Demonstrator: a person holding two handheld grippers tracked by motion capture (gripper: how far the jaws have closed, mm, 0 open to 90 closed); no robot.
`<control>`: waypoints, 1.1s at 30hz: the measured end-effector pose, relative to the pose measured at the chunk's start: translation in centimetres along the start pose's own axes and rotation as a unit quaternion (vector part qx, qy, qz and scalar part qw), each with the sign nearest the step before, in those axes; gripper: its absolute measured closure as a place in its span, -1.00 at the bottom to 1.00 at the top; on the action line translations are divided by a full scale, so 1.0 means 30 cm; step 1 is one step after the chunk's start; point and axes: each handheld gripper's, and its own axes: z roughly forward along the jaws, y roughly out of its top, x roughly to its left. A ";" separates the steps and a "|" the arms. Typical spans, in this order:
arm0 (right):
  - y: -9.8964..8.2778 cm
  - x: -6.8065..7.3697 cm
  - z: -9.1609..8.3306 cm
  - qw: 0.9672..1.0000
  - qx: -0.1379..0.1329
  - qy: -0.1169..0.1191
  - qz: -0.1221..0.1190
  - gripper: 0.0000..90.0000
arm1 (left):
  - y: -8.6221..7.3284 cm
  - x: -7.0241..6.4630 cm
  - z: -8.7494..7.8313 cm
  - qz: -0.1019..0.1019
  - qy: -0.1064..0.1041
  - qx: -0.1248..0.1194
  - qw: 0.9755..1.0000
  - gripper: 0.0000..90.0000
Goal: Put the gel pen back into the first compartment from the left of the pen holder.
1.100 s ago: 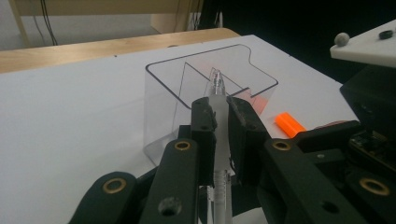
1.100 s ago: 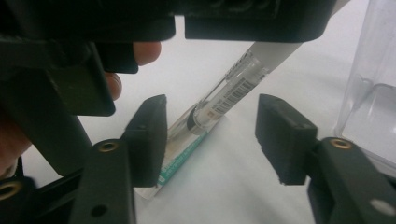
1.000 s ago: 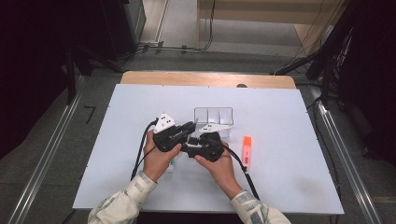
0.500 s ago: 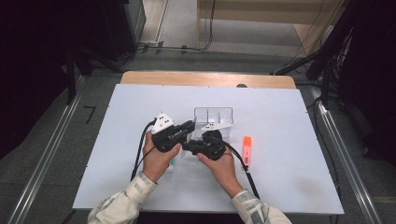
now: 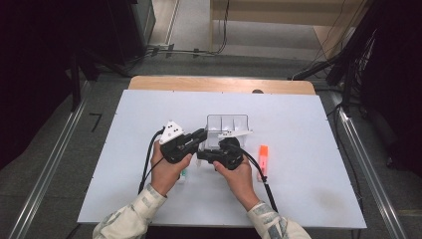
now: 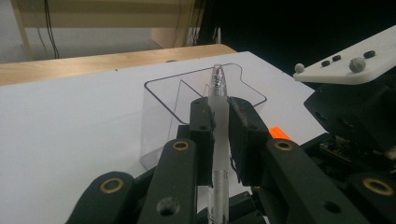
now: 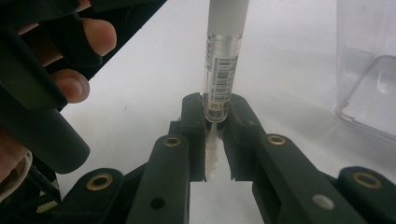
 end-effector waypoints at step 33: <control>0.017 -0.033 -0.076 0.999 -0.026 -0.031 -0.020 0.72 | -0.071 0.130 -0.080 -0.065 0.049 0.039 0.996 0.11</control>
